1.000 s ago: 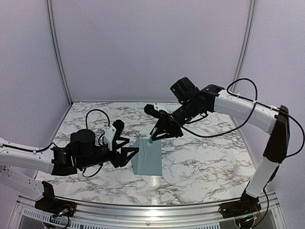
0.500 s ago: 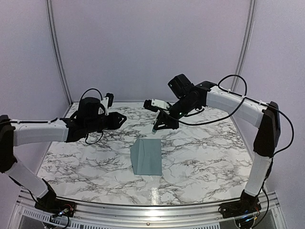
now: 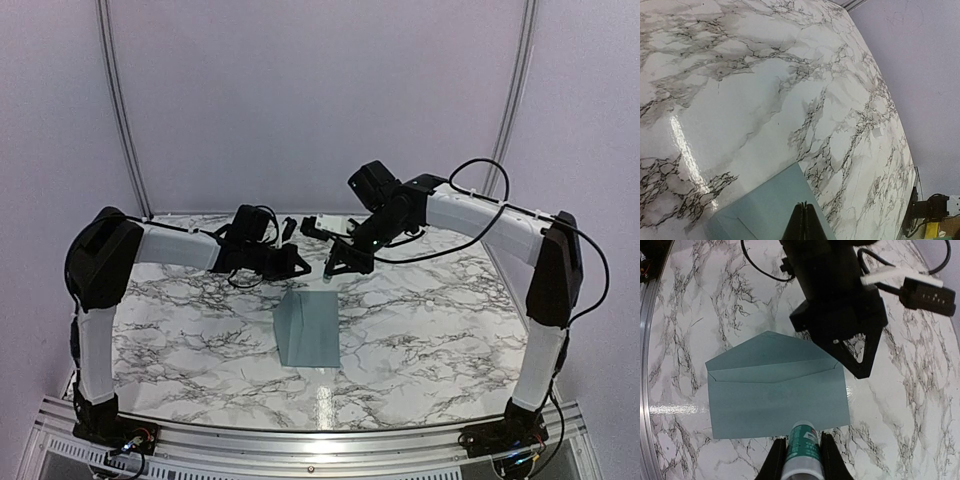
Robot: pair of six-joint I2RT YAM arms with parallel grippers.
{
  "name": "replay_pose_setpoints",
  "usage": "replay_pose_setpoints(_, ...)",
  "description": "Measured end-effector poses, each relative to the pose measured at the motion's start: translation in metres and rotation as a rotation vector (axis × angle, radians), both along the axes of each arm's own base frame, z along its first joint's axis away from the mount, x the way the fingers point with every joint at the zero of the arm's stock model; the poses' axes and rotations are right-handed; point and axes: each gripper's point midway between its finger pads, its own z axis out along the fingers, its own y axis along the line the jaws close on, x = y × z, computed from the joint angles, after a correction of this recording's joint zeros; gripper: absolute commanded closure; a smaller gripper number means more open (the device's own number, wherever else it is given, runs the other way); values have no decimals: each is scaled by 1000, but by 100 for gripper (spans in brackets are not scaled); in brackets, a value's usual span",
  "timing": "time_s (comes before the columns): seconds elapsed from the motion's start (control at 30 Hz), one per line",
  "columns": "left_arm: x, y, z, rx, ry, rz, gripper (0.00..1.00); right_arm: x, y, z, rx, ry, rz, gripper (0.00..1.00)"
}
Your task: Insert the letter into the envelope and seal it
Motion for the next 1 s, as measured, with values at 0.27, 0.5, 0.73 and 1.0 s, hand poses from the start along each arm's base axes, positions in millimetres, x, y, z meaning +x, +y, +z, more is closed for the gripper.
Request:
replay_pose_setpoints(0.27,2,-20,-41,31,143,-60,100,-7,11,-14,-23,4,30,100)
replay_pose_setpoints(0.5,-5,-18,-54,72,191,-85,100,-21,26,-38,-65,20,86,100)
replay_pose_setpoints(0.73,-14,-13,-82,118,252,-99,100,-24,32,-63,-107,50,100,100)
replay_pose_setpoints(1.0,-14,-12,-81,134,250,-110,100,-12,39,-88,-150,63,86,100)
